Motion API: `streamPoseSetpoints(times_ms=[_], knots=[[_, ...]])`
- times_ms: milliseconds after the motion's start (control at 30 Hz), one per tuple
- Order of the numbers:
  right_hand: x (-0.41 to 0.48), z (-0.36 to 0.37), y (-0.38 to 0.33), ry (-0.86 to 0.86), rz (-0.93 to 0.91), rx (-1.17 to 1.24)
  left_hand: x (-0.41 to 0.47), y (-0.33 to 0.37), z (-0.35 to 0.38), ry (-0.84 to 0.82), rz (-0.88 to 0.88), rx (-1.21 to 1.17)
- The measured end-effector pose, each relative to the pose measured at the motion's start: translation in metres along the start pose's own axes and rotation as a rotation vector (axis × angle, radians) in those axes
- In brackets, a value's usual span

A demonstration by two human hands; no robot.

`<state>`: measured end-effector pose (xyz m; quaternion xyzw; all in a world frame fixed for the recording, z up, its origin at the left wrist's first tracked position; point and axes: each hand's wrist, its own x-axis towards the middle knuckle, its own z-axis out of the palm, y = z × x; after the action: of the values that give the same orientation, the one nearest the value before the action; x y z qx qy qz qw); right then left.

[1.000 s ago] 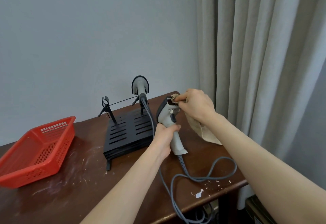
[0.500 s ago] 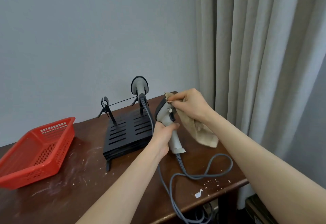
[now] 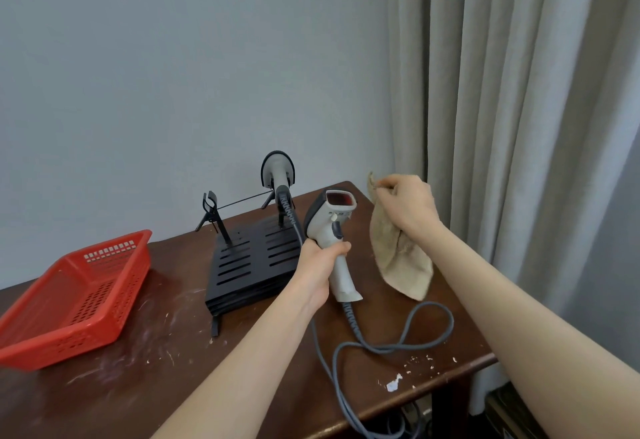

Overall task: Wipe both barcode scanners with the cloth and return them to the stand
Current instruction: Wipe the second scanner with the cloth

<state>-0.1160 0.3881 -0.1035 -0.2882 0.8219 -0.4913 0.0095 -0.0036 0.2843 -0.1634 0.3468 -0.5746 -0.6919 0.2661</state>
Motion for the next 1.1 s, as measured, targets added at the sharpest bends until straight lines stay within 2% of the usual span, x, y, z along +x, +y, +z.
streamPoseSetpoints(times_ms=[100,200,367,533,633,733,833,1100], knots=[[-0.005,0.001,-0.008,-0.021,-0.075,0.123,-0.001,-0.002,0.001,-0.002,0.003,0.008],[-0.005,0.007,-0.01,-0.091,-0.128,0.025,-0.003,-0.002,0.003,-0.012,0.0,0.009],[-0.002,0.013,-0.01,-0.095,-0.133,-0.005,-0.004,-0.002,0.004,-0.011,-0.015,0.028],[-0.006,0.009,-0.017,-0.137,-0.197,0.095,-0.003,-0.002,0.004,-0.016,-0.005,0.058],[-0.009,0.005,-0.02,-0.216,-0.202,0.237,-0.004,-0.002,0.005,-0.033,0.003,0.044],[-0.01,0.001,-0.021,-0.278,-0.198,0.266,-0.004,-0.001,0.005,-0.043,0.017,0.037],[-0.007,0.001,-0.02,-0.292,-0.215,0.178,-0.002,-0.002,0.003,-0.027,0.035,0.074],[-0.004,-0.009,-0.024,-0.174,-0.211,-0.328,-0.003,-0.004,0.005,0.017,0.047,0.097]])
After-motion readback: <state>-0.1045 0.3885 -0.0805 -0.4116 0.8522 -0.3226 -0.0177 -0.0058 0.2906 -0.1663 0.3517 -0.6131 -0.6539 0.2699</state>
